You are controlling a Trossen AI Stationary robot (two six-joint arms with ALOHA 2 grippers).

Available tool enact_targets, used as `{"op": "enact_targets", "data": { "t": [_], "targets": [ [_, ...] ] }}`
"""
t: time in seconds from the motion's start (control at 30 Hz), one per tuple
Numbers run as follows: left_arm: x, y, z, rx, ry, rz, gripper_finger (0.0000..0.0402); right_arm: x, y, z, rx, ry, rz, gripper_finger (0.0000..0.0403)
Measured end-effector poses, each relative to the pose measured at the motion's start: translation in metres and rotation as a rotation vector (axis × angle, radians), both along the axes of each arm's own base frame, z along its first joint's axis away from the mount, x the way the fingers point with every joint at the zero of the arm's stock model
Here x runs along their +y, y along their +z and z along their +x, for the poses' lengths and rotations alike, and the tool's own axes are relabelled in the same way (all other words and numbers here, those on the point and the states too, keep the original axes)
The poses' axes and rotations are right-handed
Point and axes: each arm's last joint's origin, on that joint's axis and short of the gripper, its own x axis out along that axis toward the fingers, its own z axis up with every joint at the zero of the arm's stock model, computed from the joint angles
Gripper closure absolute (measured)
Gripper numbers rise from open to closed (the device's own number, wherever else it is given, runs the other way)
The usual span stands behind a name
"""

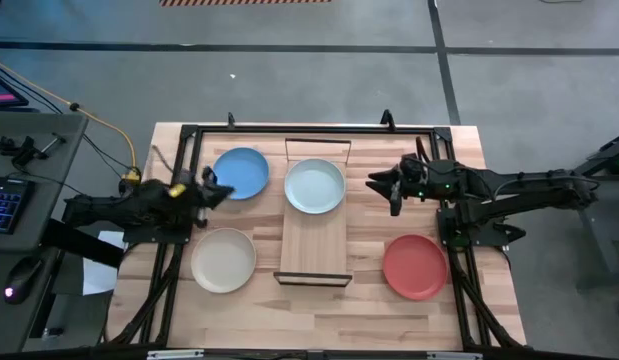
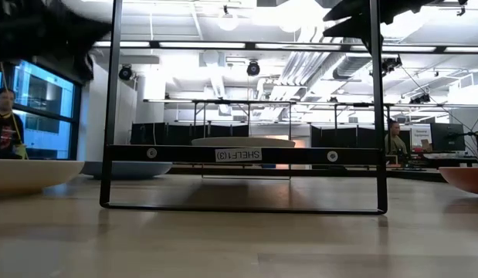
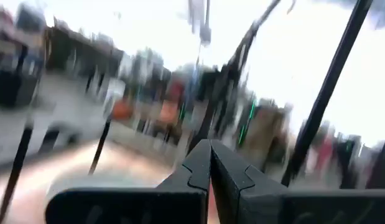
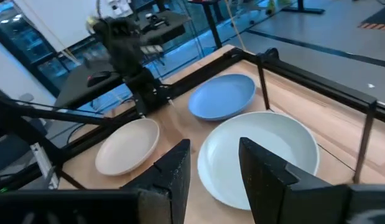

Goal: Place and stack plates onto a shelf
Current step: Put the blue plate on the shelf

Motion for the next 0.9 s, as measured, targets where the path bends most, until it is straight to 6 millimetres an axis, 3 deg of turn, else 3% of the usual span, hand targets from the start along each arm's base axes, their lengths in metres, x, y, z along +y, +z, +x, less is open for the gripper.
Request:
{"op": "enact_targets", "data": {
  "t": [0.17,0.23,0.37,0.63,0.9],
  "targets": [
    [0.006,0.029,-0.019,-0.374,0.157,-0.151,0.0401,-0.002,0.0,0.0,-0.001,-0.027,-0.001,0.0284],
    [0.008,0.033,-0.018,-0.354,0.22,-0.2,0.04,-0.002,0.0,0.0,-0.002,-0.042,-0.005,0.0284],
    [0.009,0.037,0.003,0.018,0.235,-0.276,0.0377,-0.003,0.0,-0.001,-0.003,-0.071,-0.009,0.0284],
    [0.015,0.052,0.028,0.722,0.341,-0.305,0.0278,-0.003,0.0,-0.001,-0.009,-0.081,0.011,0.0284],
    [0.023,0.015,0.057,1.328,0.183,-0.294,0.0228,-0.003,0.0,-0.001,-0.003,-0.081,0.011,0.0284]
  ]
}}
